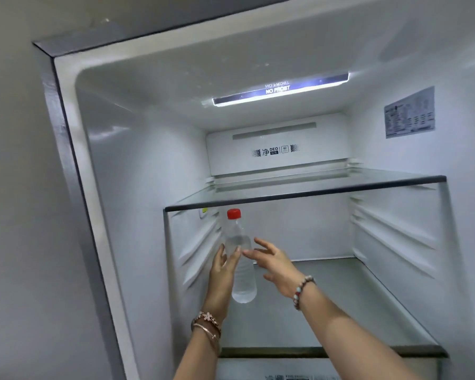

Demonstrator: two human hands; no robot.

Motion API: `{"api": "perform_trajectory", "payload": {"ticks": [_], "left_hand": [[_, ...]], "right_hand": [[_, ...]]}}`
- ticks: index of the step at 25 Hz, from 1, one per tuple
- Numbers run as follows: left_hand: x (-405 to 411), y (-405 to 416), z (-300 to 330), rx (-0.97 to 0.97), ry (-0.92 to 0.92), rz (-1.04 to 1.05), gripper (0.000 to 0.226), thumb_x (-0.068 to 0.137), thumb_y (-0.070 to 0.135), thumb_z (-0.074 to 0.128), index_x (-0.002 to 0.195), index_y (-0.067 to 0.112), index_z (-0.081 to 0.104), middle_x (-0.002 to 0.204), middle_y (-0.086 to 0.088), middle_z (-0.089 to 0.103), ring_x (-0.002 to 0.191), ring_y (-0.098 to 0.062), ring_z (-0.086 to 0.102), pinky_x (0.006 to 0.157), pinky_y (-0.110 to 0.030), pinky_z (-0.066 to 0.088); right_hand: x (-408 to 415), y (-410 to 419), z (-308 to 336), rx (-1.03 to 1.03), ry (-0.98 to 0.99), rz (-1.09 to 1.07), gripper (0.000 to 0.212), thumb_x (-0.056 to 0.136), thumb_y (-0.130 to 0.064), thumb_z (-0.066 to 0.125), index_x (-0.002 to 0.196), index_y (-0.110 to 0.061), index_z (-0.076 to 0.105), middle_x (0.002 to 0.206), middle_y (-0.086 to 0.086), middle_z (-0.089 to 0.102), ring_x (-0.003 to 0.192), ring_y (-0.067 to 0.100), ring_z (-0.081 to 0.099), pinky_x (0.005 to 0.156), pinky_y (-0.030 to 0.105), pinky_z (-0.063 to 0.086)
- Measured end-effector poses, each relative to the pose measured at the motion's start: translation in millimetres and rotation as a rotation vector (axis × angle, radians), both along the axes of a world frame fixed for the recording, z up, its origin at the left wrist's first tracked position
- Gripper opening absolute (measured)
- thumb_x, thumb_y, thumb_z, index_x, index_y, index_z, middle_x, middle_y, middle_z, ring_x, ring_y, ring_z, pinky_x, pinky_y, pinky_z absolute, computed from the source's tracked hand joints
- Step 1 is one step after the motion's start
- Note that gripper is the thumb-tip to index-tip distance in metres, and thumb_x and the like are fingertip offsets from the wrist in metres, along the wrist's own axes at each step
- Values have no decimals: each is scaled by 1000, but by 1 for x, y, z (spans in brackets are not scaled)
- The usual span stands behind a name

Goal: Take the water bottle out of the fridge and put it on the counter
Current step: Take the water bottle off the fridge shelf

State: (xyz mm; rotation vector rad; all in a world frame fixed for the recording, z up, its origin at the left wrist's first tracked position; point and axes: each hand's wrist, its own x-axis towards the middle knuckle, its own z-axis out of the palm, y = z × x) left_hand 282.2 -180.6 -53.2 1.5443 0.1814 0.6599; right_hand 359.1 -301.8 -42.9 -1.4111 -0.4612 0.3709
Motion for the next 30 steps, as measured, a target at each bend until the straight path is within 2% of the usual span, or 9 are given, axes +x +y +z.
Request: {"api": "perform_trajectory", "payload": {"ticks": [2,5,10,12,17,20,22,26,30], "left_hand": [[12,6,-10,20,-16,20,25,92,28,67,113,40,61,117,17,66,103,12,63,84,-9,48],[15,11,-20,55,-6,8,41,87,30,73,125,38,59,123,4,70,115,-12,65,99,-35,52],[5,9,-15,43,-2,22,51,86,26,74,134,27,56,130,-5,64,121,-22,60,104,-47,49],[-8,4,-14,54,12,0,51,84,29,76,130,33,56,132,-4,63,122,-25,59,102,-52,50],[-52,-16,-9,72,2,6,33,75,39,82,98,57,68,113,8,71,108,-17,67,94,-49,56],[-87,-23,-13,112,2,-32,47,71,48,82,114,53,63,121,5,69,106,-13,69,95,-47,56],[-110,-25,-10,115,-15,-62,53,72,48,82,120,51,61,123,2,69,102,-11,72,92,-46,57],[-160,-23,2,88,-75,-119,56,78,37,81,129,38,59,120,-7,72,106,-23,72,93,-55,56],[-227,-20,20,104,-144,-111,49,83,28,78,129,31,62,118,-11,73,105,-27,72,92,-55,56]], "right_hand": [[10,11,-8,-11,13,45,58,82,-22,79,133,-29,54,122,0,66,106,17,60,90,41,45],[17,21,-18,-31,-49,83,46,81,-13,76,123,-29,63,107,-1,74,91,9,70,64,26,47],[8,16,-16,-25,-134,46,43,78,-14,82,114,-30,65,104,-1,73,81,4,72,51,16,52],[-1,5,-16,-32,-157,45,45,76,-14,84,113,-30,65,106,2,72,85,6,72,51,15,53],[-31,-25,-17,-82,-208,113,48,68,-25,88,109,-35,64,113,-3,70,103,15,67,68,27,53],[-59,-37,-14,-91,-248,169,57,59,-29,90,111,-31,67,112,-5,73,103,17,70,81,40,58],[-78,-41,-10,-82,-273,194,59,60,-22,91,114,-25,67,114,-1,73,102,20,71,86,44,59],[-125,-42,7,2,-285,274,51,68,-2,86,113,-17,67,117,6,71,94,23,75,71,34,62],[-182,-34,26,44,-331,327,48,69,2,84,110,-14,67,117,13,71,94,28,74,71,37,61]]}}
